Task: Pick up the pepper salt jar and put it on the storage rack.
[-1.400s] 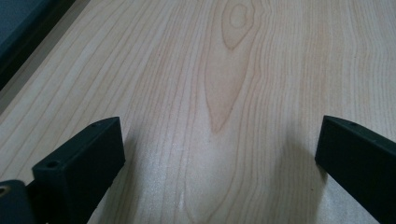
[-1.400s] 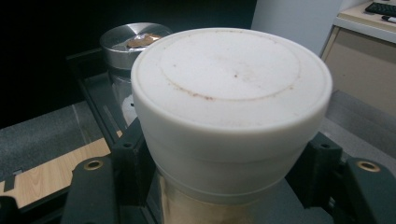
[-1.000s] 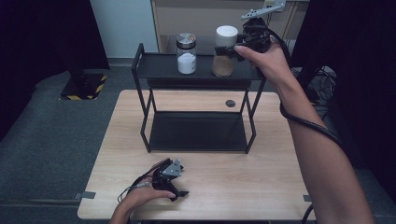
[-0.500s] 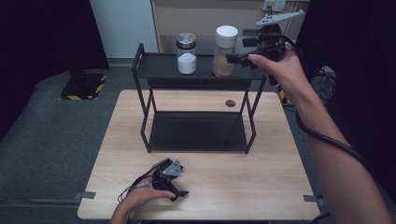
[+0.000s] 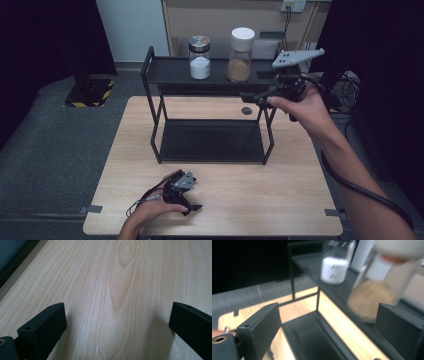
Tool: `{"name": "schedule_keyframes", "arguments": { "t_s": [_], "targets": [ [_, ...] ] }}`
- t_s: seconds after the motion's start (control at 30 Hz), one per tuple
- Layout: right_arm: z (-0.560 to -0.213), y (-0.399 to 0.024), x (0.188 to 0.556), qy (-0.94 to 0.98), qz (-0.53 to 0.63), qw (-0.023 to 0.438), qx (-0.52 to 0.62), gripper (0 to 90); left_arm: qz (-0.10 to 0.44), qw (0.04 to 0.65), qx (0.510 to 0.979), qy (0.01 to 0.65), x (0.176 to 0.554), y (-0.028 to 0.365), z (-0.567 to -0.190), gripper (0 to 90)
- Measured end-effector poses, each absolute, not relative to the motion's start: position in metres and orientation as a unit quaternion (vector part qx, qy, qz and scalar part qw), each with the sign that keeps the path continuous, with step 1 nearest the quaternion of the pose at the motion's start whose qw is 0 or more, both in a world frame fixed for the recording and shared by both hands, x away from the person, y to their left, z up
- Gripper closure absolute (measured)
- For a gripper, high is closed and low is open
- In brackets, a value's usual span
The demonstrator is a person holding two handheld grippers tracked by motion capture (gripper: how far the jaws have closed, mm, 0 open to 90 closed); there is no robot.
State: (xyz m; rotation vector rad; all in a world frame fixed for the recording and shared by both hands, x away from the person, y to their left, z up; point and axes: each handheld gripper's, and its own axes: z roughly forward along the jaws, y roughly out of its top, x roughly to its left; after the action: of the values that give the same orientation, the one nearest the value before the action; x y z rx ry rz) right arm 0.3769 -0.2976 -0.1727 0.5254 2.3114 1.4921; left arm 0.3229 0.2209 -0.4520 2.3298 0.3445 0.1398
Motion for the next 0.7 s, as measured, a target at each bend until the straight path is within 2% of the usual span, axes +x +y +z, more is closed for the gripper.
{"name": "schedule_keyframes", "arguments": {
  "t_s": [0.63,0.7],
  "targets": [
    [-0.264,-0.296,0.345,0.835,0.502,0.137,0.183,6.9,0.056,0.381,0.913,0.136,0.322,0.221,-0.452,0.0],
    [-0.275,-0.298,0.346,0.835,0.504,0.121,0.183,6.6,0.056,0.381,0.913,0.136,0.322,0.221,-0.452,0.0]
  ]
}}
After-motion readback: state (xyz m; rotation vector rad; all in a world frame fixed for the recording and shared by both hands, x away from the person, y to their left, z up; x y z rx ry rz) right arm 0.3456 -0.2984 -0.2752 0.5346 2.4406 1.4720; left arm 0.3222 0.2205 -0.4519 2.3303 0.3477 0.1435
